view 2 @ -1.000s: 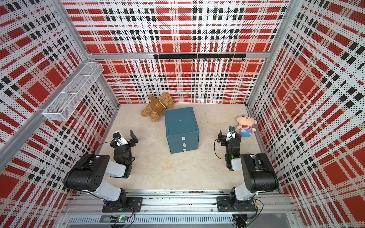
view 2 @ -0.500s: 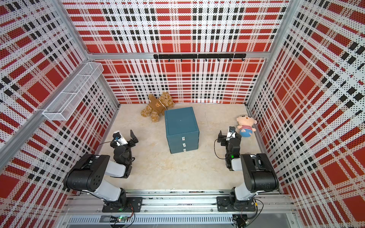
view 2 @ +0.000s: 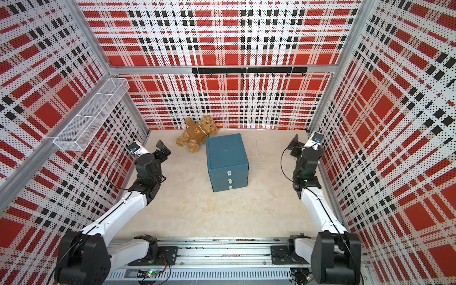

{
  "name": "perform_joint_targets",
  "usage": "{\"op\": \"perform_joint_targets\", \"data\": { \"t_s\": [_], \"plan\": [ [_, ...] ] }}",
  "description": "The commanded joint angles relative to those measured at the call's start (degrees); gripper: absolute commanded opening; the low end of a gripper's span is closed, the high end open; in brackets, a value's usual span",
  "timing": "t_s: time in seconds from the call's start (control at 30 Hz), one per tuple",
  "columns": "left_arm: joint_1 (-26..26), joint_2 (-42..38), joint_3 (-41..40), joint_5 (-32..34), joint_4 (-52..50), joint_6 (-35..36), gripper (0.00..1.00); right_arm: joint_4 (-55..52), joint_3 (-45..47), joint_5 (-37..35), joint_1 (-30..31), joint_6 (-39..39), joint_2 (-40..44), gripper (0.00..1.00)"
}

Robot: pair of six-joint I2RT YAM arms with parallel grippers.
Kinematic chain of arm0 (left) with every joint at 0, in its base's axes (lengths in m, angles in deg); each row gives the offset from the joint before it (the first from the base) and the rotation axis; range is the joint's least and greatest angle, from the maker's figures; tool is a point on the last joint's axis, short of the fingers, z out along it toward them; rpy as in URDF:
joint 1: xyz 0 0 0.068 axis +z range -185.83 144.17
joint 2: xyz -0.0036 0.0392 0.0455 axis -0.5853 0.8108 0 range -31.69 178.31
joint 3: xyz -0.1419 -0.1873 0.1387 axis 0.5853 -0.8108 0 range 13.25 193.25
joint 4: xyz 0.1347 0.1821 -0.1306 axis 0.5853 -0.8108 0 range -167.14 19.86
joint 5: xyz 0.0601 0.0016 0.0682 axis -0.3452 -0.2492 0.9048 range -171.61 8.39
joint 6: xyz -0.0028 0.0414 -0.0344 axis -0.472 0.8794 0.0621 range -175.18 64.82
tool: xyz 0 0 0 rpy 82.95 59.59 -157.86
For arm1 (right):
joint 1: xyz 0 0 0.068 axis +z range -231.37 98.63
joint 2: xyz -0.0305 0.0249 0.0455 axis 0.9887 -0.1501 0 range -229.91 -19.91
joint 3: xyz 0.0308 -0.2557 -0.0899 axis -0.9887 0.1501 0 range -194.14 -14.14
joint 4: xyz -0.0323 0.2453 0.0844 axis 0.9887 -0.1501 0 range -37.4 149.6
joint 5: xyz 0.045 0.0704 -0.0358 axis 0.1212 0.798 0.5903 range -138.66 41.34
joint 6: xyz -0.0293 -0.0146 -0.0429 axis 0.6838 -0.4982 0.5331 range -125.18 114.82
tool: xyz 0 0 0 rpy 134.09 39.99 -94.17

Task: Take the seed bags out of the drawer
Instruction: Open the drawer in the storage box.

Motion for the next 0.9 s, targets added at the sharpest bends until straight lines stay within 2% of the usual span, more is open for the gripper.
{"op": "perform_joint_targets", "data": {
  "t_s": [0.0, 0.1, 0.17, 0.3, 0.43, 0.5, 0.67, 0.87],
  "plan": [
    [0.2, -4.8, 0.3, -14.0, -12.7, -18.5, 0.77, -3.0, -0.4, -1.7, -0.8, -2.5, 2.4, 1.0],
    [-5.2, -10.3, -0.8, -16.0, -12.8, -26.4, 0.7, -3.0, 0.4, -1.7, -0.5, -2.5, 2.0, 1.0],
    [-12.4, -12.5, -0.5, -14.2, -13.1, -28.3, 0.67, -3.0, 1.8, -1.7, 1.5, -2.5, 1.8, 1.0],
    [-22.5, -11.0, 3.6, -13.6, -17.4, -28.8, 0.57, -3.0, 2.5, -1.7, 12.7, -2.5, 2.4, 1.0],
    [-28.1, -8.5, 5.1, -13.1, -19.8, -31.6, 0.56, -3.0, 2.1, -1.7, 23.2, -2.5, 0.6, 1.0],
    [-29.3, -7.7, 4.9, -13.4, -19.7, -32.6, 0.56, -3.0, 1.1, -1.7, 27.3, -2.5, -1.5, 1.0],
    [-28.7, -6.9, 5.8, -15.5, -20.9, -34.4, 0.57, -3.0, 0.0, -1.7, 33.9, -2.5, -4.2, 1.0],
    [-26.0, -9.1, 3.9, -18.6, -22.5, -36.0, 0.59, -3.0, 1.7, -1.7, 36.9, -2.5, -0.8, 1.0]
  ]
}}
